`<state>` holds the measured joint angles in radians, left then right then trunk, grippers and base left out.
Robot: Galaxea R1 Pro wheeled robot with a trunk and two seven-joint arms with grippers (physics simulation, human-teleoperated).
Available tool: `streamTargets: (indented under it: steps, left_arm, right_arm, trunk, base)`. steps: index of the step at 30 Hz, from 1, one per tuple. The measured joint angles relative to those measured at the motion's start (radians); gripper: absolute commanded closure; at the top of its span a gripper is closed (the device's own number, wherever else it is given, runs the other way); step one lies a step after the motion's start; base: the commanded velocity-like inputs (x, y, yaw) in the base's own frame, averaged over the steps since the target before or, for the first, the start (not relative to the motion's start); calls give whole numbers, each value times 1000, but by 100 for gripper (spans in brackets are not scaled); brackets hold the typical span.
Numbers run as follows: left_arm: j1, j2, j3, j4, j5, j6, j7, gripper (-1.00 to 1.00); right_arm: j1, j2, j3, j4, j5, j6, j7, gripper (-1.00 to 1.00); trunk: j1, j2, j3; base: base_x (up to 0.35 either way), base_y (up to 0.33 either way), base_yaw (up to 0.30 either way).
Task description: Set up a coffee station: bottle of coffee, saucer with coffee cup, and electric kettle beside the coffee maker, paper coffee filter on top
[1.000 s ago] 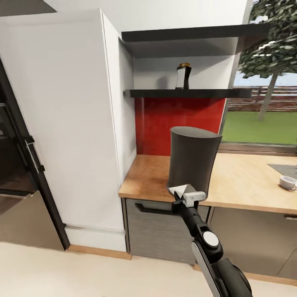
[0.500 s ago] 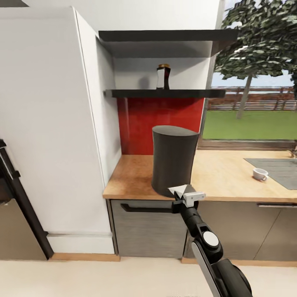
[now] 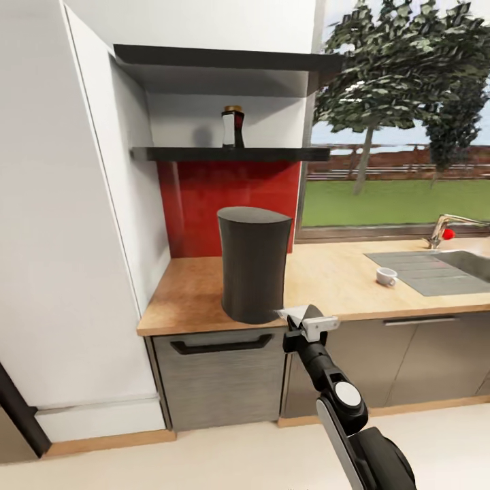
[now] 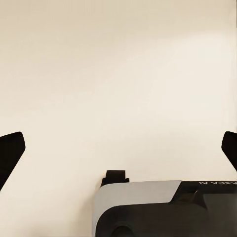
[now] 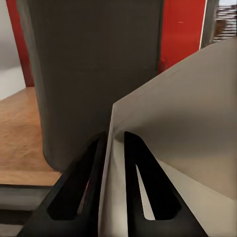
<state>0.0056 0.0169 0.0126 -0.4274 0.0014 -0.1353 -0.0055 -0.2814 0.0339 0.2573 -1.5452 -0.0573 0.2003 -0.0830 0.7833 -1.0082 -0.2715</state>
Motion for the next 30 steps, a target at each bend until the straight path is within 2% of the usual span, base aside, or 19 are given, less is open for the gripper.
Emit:
streamTargets:
  steps: [12,30]
  left_arm:
    - [0,0,0,0,0,0,0,-100]
    - [0,0,-1,1,0,0,0,-100]
  right_arm:
    - [0,0,0,0,0,0,0,100]
    - [0,0,-1,0,0,0,0,100]
  trunk:
    - [0,0,0]
    - [0,0,0]
  base:
    - [5,-6,-258]
    - [184,-229,-20]
